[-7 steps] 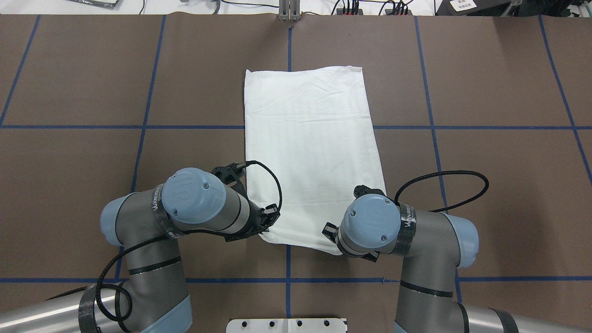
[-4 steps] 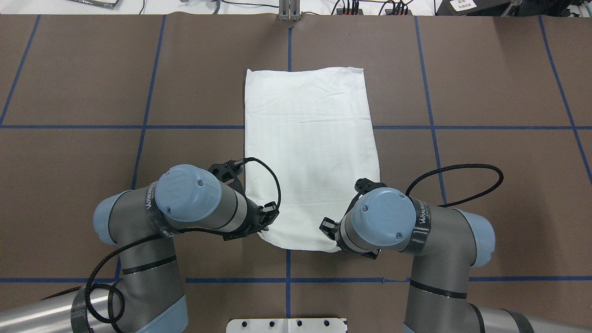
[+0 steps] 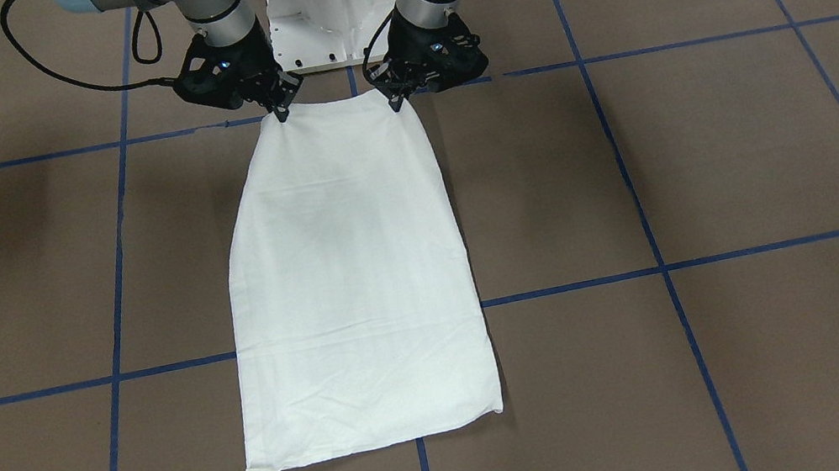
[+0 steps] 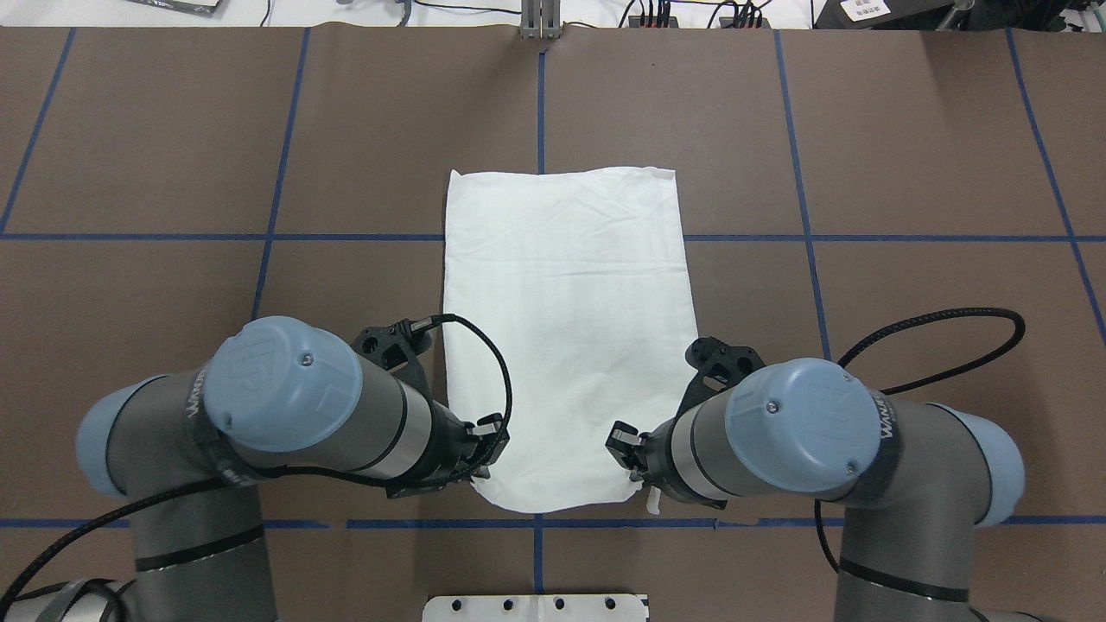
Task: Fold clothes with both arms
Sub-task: 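Lift the near edge with both grippers and fold it away from the robot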
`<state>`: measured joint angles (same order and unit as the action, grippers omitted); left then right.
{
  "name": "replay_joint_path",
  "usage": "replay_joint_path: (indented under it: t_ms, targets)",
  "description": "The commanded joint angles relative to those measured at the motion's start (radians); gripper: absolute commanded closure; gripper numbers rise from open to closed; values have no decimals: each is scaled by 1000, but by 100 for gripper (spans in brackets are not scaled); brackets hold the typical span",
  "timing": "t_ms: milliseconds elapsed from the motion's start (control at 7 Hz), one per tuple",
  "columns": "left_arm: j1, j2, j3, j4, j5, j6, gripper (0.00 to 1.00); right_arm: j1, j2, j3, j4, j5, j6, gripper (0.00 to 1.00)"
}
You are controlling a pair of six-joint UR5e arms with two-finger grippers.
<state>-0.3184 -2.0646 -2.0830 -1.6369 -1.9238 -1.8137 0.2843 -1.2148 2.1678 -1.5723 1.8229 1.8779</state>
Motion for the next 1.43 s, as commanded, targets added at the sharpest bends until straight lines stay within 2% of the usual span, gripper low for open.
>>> replay_joint_path:
  t_ms: [0,286,571,714,857,1000,1286]
  targets:
    - [80,34,-155,84,-7,-47,100,-30,-38,116,0,93,0,100]
    - [76,35,-143,97,-7,-47,100,-11,-19,87,2,95,-8,100]
    - [-31,34,-134,97,-6,-32,100,96,131,-61,6,81,-101,100]
    - [-85,29,-109,94,-12,-30,100,148,150,-90,11,81,-214,100]
    - [-131,23,-65,83,-11,-29,100,188,155,-100,17,79,-274,100]
    - [-164,21,-16,36,-12,8,100,241,199,-149,17,79,-319,100]
    - [-235,3,76,-61,-12,25,100,283,312,-312,17,79,-365,100]
